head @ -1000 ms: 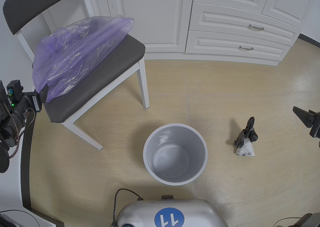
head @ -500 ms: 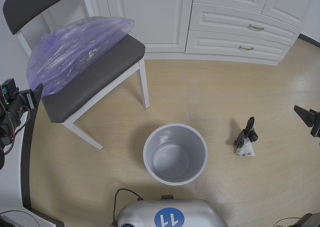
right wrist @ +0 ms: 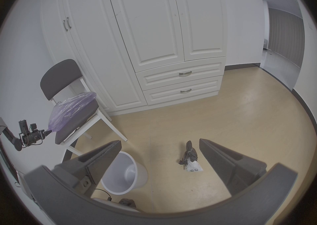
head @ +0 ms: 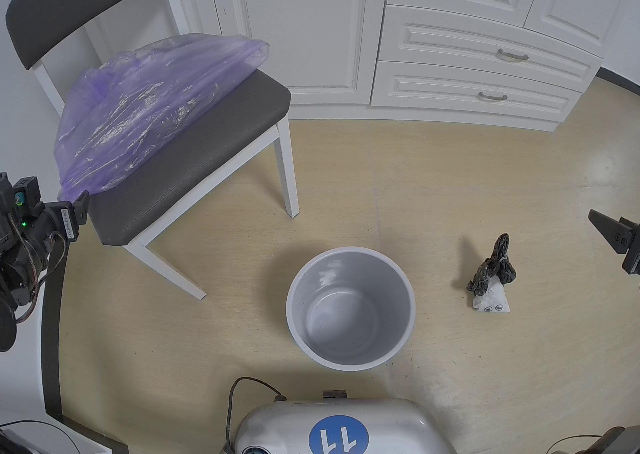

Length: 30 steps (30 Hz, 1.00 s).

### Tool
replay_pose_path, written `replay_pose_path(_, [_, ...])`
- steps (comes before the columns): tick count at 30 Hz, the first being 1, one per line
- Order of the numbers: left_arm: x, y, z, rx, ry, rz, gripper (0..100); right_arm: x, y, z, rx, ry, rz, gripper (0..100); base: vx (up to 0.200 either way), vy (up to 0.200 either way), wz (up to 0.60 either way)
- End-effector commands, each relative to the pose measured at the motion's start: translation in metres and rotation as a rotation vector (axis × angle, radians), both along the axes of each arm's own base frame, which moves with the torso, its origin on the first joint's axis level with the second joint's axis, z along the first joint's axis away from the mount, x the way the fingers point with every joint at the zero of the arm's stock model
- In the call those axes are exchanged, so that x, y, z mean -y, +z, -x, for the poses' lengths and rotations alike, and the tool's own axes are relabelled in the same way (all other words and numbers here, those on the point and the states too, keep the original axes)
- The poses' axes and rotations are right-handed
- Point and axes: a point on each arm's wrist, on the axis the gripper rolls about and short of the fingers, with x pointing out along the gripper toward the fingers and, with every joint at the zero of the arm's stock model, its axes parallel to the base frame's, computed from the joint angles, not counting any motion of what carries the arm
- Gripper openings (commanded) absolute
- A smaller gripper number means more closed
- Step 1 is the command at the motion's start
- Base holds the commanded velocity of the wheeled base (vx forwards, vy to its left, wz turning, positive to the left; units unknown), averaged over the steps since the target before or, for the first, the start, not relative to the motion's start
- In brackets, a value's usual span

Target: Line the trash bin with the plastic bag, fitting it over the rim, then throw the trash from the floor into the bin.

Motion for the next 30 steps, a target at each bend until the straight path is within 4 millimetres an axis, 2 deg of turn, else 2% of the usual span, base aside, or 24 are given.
replay_pose_path(1, [0.000, -0.001, 0.010, -0.003, 0.002, -0.004, 100, 0.000, 0.000, 0.001, 0.003, 0.001, 0.000, 100, 0.000, 0.000, 0.00])
replay_pose_path(7, [-0.005, -0.006, -0.002, -0.024, 0.021, -0.005, 100, 0.000, 0.000, 0.001, 0.003, 0.001, 0.000, 100, 0.000, 0.000, 0.00])
replay_pose_path(8, [-0.012, -0.009, -0.014, -0.042, 0.048, -0.002, 100, 0.000, 0.000, 0.001, 0.003, -0.001, 0.000, 100, 0.000, 0.000, 0.00])
replay_pose_path(11, [-0.018, -0.011, -0.025, -0.047, 0.066, 0.001, 100, 0.000, 0.001, 0.001, 0.004, -0.002, -0.002, 100, 0.000, 0.000, 0.00])
replay_pose_path(17, [-0.027, 0.006, -0.027, 0.028, 0.096, 0.007, 100, 0.001, 0.002, 0.001, 0.008, -0.007, -0.016, 100, 0.000, 0.000, 0.00])
replay_pose_path(18, [-0.032, 0.018, -0.021, 0.071, 0.114, 0.003, 100, 0.001, 0.002, 0.001, 0.010, -0.007, -0.022, 100, 0.000, 0.000, 0.00])
replay_pose_path(21, [-0.036, 0.032, -0.013, 0.128, 0.111, 0.023, 100, 0.001, 0.003, 0.001, 0.012, -0.009, -0.023, 100, 0.000, 0.000, 0.00])
replay_pose_path(24, [-0.036, 0.038, -0.013, 0.157, 0.063, 0.066, 100, 0.001, 0.003, 0.001, 0.013, -0.009, -0.023, 100, 0.000, 0.000, 0.00])
replay_pose_path(26, [-0.036, 0.036, -0.016, 0.150, 0.054, 0.079, 100, 0.001, 0.004, 0.001, 0.018, -0.009, -0.023, 100, 0.000, 0.000, 0.00])
replay_pose_path(30, [-0.036, 0.017, -0.031, 0.099, 0.049, 0.107, 100, 0.002, 0.005, 0.002, 0.021, -0.012, -0.025, 100, 0.000, 0.000, 0.00])
